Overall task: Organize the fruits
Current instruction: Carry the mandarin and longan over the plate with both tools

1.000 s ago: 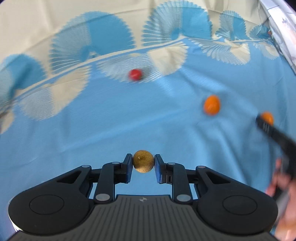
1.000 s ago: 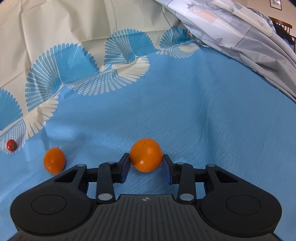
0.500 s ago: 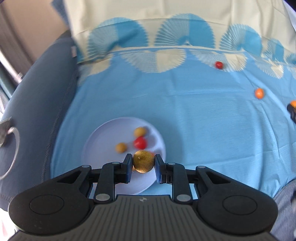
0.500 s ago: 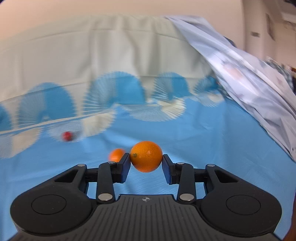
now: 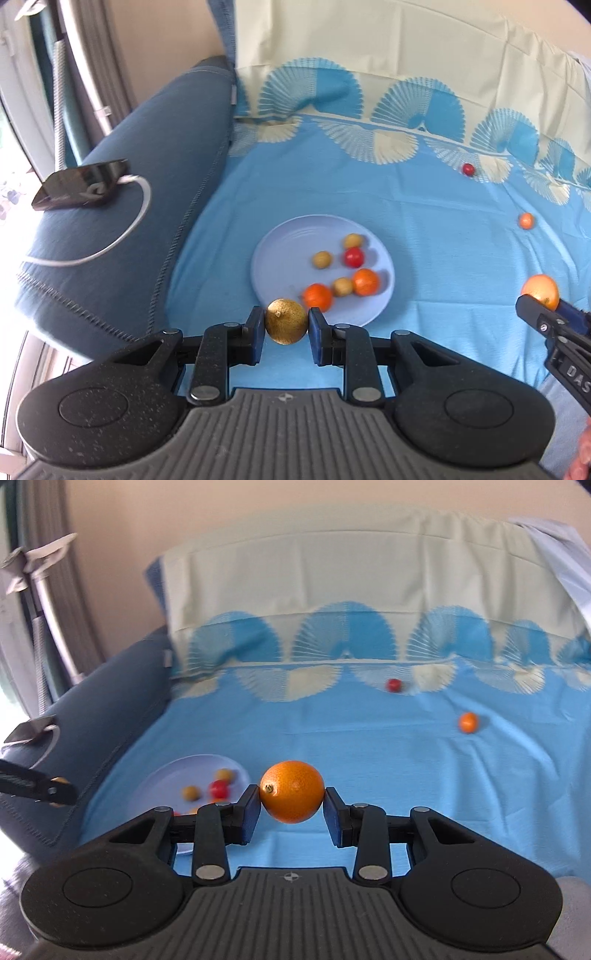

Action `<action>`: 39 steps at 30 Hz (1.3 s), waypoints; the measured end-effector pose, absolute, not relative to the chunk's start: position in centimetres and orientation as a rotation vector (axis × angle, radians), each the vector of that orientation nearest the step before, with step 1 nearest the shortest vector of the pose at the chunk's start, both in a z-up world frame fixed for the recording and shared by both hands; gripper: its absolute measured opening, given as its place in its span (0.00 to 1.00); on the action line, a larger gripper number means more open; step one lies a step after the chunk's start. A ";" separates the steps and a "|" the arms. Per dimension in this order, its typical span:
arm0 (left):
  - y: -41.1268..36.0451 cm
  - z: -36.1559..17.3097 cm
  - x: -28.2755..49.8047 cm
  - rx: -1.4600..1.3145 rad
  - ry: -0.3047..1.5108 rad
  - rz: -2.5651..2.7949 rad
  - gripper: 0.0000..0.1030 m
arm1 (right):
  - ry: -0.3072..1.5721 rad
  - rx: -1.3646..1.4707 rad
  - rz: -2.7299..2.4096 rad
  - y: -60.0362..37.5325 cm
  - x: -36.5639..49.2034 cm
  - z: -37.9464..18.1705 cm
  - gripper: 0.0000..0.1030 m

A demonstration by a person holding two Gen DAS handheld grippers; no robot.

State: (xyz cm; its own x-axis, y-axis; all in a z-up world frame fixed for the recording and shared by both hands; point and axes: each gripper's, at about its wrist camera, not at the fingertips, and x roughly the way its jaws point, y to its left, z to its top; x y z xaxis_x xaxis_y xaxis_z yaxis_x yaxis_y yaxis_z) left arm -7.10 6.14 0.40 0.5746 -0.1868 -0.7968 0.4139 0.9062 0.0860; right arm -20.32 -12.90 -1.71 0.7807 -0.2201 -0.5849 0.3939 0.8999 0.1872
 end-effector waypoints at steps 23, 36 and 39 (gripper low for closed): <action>10.1 -0.4 -5.8 0.179 0.911 -0.336 0.27 | 0.641 0.177 -0.272 -8.5 -19.2 -0.7 0.38; 8.6 -1.6 -2.4 0.186 0.925 -0.322 0.27 | 0.675 0.177 -0.247 -8.8 -16.5 -2.1 0.38; 7.6 -2.1 -0.9 0.187 0.938 -0.324 0.27 | 0.685 0.181 -0.237 -8.8 -15.1 -2.7 0.38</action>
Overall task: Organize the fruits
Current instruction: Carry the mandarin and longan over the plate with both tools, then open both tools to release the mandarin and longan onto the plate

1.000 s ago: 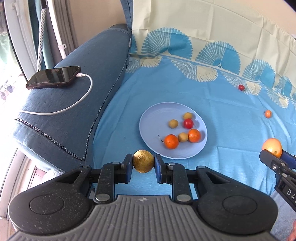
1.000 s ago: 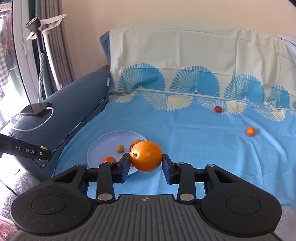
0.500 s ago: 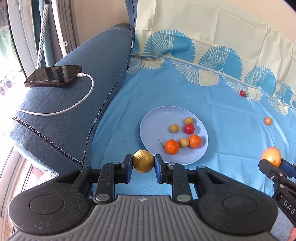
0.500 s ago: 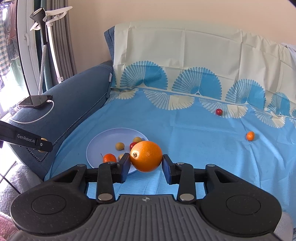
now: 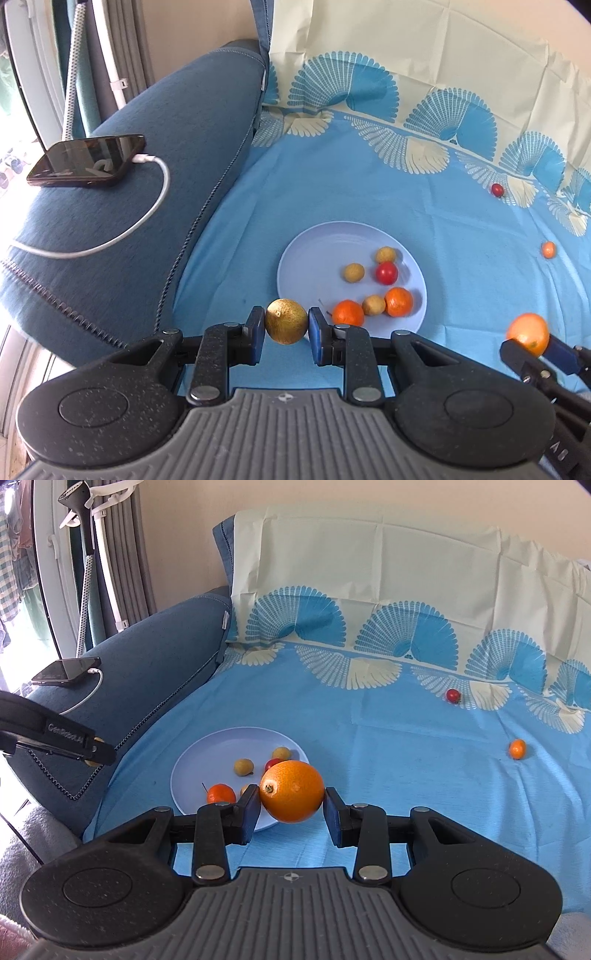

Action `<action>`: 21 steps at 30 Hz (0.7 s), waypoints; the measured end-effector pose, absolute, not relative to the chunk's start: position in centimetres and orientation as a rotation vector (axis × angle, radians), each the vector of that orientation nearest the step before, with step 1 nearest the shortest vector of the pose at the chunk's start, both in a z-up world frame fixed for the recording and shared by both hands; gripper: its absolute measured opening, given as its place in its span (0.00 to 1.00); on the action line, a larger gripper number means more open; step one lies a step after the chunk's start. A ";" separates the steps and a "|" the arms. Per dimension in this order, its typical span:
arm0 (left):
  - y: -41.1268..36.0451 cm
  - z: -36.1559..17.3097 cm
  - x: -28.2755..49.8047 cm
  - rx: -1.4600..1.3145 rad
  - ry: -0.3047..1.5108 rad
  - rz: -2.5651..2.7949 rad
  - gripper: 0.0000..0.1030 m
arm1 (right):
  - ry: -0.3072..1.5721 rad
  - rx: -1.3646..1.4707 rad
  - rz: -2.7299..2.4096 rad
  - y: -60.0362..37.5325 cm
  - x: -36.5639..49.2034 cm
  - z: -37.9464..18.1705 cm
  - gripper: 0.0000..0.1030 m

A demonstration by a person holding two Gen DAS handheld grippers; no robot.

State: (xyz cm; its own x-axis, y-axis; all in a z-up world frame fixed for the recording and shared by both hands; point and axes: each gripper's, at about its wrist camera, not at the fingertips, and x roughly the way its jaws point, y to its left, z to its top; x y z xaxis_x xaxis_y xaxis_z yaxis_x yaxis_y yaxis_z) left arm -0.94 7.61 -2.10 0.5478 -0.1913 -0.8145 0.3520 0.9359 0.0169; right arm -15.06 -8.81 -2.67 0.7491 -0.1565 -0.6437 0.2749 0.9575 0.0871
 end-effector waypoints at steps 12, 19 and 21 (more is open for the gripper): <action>3.6 -5.0 4.9 0.228 0.967 -0.328 0.27 | 0.725 0.177 -0.205 -9.7 -8.4 -4.9 0.38; 0.9 -8.5 8.1 0.281 1.025 -0.328 0.27 | 0.784 0.160 -0.192 -10.1 -4.4 -7.8 0.38; 0.3 -9.5 8.8 0.292 1.039 -0.337 0.27 | 0.809 0.158 -0.189 -10.2 -3.5 -8.8 0.38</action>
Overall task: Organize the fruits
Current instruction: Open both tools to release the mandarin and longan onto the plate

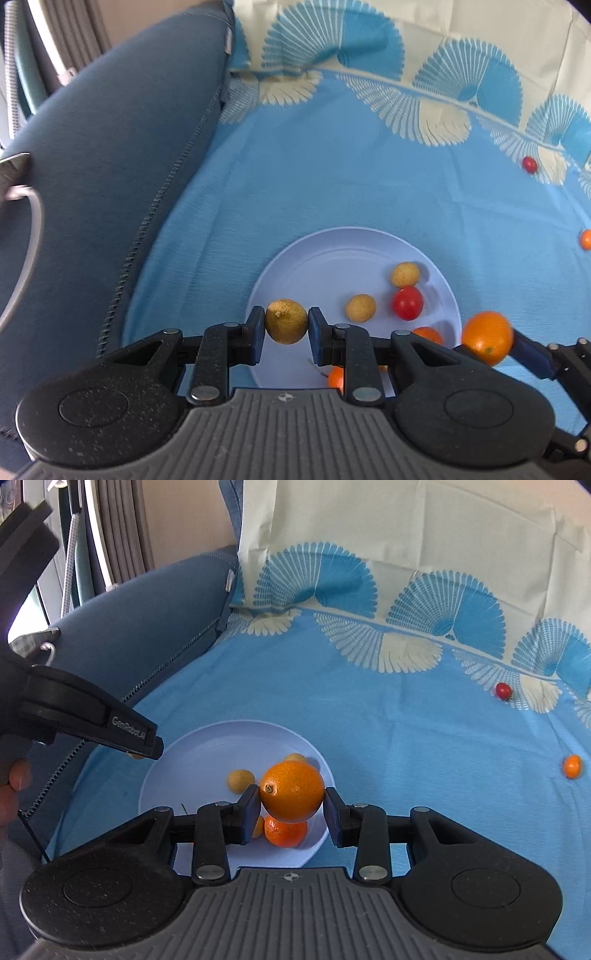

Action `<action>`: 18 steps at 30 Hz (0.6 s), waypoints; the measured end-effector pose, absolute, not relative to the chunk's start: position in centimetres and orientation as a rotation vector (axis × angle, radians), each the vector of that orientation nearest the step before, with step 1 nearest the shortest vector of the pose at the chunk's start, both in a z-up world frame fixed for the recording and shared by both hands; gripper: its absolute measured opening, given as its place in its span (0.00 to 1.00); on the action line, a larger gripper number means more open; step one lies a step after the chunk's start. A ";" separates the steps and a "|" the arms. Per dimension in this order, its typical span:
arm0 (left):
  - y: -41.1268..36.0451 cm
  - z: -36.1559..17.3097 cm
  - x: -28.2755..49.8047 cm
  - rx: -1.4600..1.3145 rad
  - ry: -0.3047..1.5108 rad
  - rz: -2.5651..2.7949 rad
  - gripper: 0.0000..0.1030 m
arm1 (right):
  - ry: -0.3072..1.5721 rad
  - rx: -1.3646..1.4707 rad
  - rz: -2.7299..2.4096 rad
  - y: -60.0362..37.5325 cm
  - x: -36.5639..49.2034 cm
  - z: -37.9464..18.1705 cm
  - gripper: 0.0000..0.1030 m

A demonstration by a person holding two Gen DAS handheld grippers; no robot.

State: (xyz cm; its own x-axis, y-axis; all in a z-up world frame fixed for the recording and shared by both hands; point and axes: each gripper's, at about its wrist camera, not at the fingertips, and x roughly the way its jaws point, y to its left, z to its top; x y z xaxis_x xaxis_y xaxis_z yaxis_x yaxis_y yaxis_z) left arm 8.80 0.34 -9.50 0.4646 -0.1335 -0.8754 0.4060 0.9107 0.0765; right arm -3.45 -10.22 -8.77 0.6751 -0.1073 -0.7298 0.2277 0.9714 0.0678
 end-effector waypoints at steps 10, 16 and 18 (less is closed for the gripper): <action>-0.7 -10.9 9.6 0.372 1.019 -0.332 1.00 | 0.870 0.121 -0.143 -9.9 -1.0 -11.0 0.58; 2.9 -7.1 6.7 0.332 0.989 -0.301 1.00 | 0.795 0.090 -0.156 -10.3 -3.8 -7.5 0.89; 4.2 -6.3 4.8 0.306 1.013 -0.297 1.00 | 0.780 0.114 -0.167 -10.3 -5.7 -6.2 0.95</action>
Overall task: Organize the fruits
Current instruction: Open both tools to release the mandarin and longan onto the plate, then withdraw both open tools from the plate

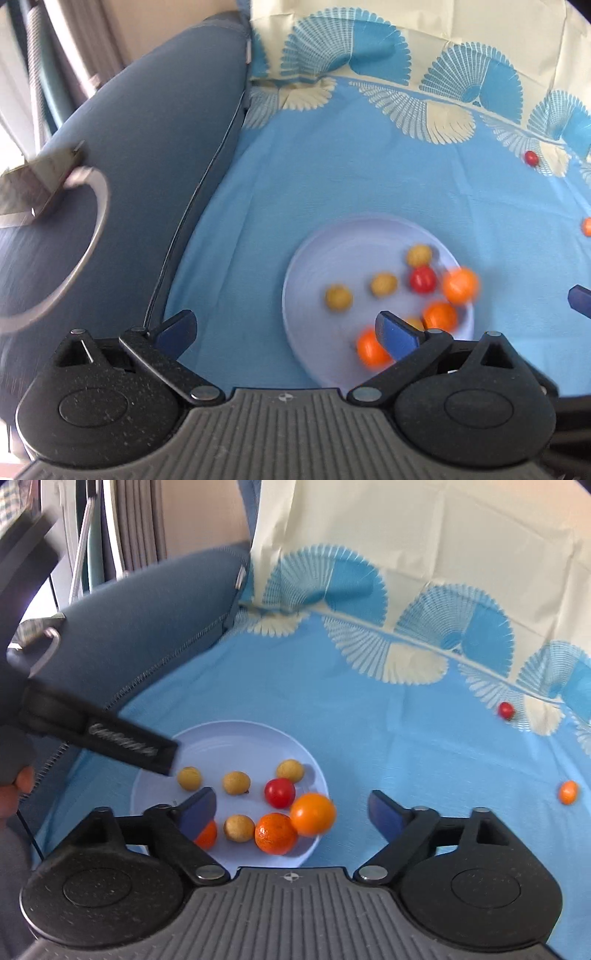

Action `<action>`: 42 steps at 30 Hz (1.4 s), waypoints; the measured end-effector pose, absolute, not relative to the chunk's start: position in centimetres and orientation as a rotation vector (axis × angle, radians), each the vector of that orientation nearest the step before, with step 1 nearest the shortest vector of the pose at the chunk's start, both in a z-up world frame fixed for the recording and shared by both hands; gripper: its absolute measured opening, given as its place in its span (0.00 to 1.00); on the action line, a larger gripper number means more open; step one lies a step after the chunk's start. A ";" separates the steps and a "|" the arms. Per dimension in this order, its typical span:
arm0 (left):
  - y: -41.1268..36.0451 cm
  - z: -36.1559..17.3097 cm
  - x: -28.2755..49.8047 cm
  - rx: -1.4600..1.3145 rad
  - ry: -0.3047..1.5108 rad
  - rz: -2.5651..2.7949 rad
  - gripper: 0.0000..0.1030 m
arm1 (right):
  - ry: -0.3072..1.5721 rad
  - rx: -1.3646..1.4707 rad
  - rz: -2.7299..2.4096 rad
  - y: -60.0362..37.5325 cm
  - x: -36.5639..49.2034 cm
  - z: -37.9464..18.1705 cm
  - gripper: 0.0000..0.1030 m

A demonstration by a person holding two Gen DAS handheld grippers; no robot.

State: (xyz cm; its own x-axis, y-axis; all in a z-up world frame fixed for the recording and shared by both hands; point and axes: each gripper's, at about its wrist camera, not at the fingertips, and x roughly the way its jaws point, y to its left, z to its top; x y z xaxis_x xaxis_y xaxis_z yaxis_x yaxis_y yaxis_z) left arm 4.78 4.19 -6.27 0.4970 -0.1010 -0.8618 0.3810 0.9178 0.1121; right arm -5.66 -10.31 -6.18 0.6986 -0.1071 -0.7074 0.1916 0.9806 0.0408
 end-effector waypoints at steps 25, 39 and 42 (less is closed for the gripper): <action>8.2 -1.0 -7.2 0.299 0.862 -0.270 1.00 | 0.639 0.131 -0.253 -6.6 -18.0 -0.8 0.99; 8.8 -0.4 -7.8 0.296 0.841 -0.284 1.00 | 0.623 0.133 -0.262 -6.1 -18.6 -0.5 0.99; 8.8 -0.5 -7.8 0.296 0.843 -0.281 1.00 | 0.622 0.129 -0.261 -5.9 -18.6 -0.5 0.99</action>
State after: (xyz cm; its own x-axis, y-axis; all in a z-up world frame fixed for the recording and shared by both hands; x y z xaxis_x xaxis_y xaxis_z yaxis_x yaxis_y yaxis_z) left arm -7.76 8.84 -0.51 0.6331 -0.1263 -0.7637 0.3578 0.9226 0.1441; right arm -18.58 -5.94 -0.46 0.7813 -0.2022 -0.5905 0.2792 0.9594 0.0409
